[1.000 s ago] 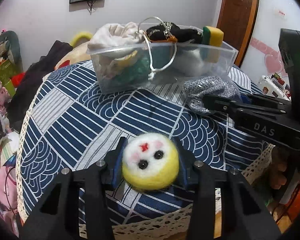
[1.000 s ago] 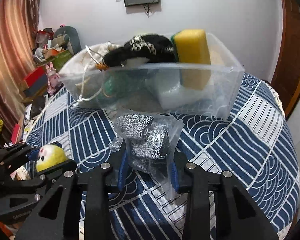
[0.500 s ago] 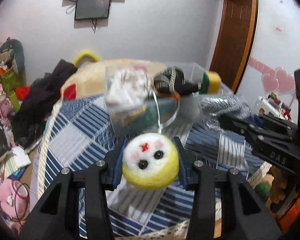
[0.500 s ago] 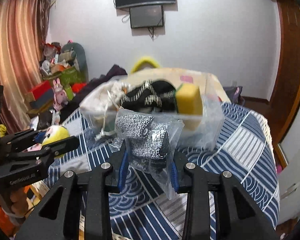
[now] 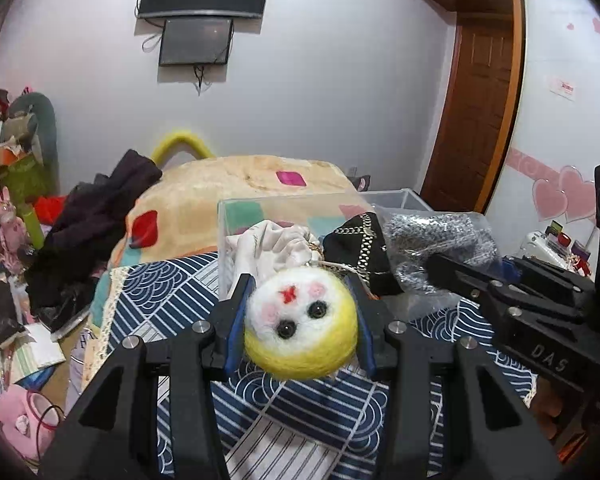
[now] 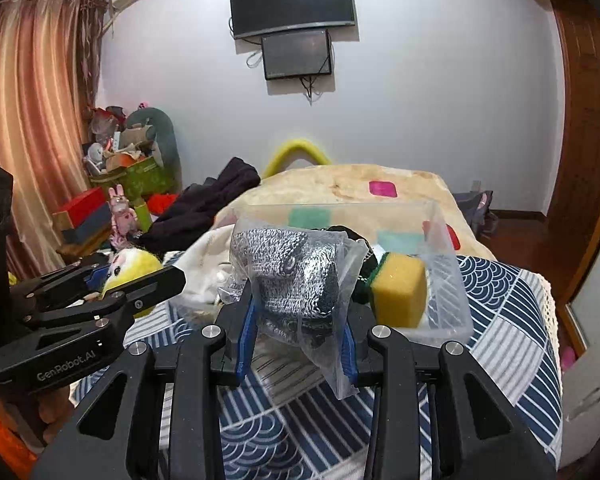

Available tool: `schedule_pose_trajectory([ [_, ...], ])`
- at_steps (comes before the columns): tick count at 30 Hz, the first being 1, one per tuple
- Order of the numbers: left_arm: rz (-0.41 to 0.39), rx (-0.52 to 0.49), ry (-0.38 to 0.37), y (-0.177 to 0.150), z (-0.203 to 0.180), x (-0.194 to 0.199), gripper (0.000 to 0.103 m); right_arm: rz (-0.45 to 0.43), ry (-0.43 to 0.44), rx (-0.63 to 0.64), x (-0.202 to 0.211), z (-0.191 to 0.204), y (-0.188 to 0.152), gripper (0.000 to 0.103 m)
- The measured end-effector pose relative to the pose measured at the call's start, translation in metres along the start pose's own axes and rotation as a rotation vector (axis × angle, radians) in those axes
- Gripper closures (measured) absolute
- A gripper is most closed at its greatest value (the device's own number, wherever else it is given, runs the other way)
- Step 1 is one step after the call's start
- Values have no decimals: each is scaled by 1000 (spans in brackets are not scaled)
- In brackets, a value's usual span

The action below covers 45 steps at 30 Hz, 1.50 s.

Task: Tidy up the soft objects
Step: 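Drop the felt ball into the box with the left tool while the right drops the mesh bag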

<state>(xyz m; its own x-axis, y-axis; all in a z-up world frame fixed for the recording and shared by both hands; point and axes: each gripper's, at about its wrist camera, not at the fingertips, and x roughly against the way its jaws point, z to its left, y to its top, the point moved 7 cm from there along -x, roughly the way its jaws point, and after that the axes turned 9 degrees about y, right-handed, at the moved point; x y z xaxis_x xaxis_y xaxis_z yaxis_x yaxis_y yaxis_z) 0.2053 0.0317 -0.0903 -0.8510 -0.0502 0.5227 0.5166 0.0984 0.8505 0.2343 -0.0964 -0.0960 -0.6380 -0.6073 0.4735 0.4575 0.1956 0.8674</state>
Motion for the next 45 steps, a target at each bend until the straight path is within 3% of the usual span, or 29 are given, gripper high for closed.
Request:
schedule_pose_trajectory([
  [11, 32, -13, 13, 12, -4, -49, 59, 78, -29, -27, -32, -15, -9, 71],
  [22, 113, -7, 4, -9, -6, -76, 54, 104, -52, 12, -25, -12, -10, 66],
  [27, 77, 21, -15, -4, -1, -56, 40, 88, -24, -8, -13, -12, -7, 62],
  [37, -22, 18, 5, 4, -4, 3, 37, -6, -7, 10, 24, -2, 9, 55],
  [41, -90, 26, 11, 12, -6, 35, 22, -71, -16, 26, 48, 6, 17, 44],
  [45, -167, 8, 21, 18, -10, 67, 13, -133, -18, 30, 71, 12, 25, 39],
])
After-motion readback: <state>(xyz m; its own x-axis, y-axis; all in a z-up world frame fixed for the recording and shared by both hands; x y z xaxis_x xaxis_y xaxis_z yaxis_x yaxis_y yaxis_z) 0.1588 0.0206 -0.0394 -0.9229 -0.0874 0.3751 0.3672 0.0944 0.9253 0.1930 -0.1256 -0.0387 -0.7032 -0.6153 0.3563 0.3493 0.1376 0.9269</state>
